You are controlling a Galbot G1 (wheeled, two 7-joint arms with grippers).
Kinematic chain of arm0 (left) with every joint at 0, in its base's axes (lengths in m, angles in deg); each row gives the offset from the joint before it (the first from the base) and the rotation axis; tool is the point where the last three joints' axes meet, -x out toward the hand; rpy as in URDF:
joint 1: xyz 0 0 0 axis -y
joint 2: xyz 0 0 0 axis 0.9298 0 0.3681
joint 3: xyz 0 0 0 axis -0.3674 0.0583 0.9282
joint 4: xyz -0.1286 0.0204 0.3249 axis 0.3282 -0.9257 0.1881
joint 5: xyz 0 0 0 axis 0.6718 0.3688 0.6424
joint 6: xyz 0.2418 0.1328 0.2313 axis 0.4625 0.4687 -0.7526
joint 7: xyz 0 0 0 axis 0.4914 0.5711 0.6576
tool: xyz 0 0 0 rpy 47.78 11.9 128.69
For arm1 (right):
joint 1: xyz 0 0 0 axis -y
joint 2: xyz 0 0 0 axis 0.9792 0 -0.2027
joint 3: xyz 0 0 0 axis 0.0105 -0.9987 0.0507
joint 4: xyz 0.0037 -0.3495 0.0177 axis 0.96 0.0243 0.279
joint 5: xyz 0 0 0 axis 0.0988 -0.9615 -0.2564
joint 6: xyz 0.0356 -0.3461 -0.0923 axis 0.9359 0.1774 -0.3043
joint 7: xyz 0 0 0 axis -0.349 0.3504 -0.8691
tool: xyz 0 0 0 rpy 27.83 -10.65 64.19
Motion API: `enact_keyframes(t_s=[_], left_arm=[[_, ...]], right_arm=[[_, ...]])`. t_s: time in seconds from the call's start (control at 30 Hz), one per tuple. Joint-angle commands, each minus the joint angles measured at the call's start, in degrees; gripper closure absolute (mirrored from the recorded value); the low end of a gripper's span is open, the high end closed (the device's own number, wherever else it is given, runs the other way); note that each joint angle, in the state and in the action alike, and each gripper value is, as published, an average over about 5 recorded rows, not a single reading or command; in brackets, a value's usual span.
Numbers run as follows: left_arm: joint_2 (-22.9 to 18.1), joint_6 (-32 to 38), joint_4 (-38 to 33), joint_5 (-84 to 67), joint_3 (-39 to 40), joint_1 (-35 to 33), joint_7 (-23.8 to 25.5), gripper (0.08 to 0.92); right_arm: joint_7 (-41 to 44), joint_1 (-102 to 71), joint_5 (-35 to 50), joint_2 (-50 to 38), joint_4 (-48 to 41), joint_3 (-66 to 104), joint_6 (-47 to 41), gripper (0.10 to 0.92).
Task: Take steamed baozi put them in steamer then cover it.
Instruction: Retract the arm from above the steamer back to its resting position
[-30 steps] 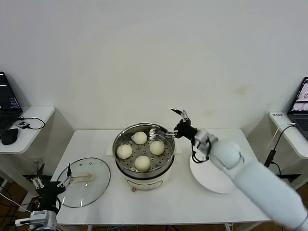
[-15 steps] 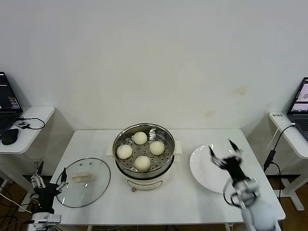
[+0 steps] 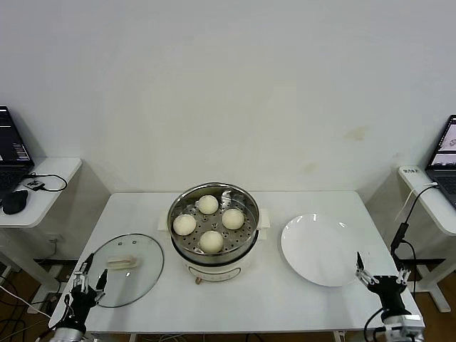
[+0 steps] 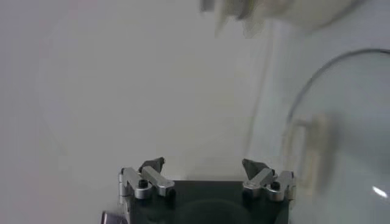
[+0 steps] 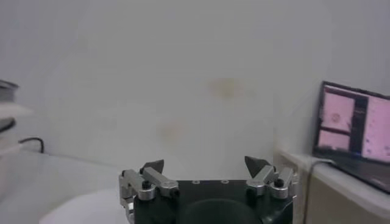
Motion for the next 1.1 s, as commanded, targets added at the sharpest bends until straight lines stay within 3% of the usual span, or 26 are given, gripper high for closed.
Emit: enact_keyframes(t_s=[0.03, 0.77, 1.1], left_arm=[[0.04, 0.91, 4.62, 7.78, 1.58, 2.77, 0.48, 0.177], [0.6, 1.28, 14.78, 7.41, 5.3, 17.43, 2.45, 0.177], [0.68, 1.2, 17.29, 7.59, 6.64, 20.59, 3.29, 0.177]], right_arm=[[0.32, -2.35, -2.59, 3.59, -0.99, 2.56, 1.33, 0.203], [0.94, -2.49, -4.36, 5.95, -0.68, 1.17, 0.09, 0.203], [1.13, -2.97, -4.61, 5.88, -0.78, 1.53, 0.09, 0.203]])
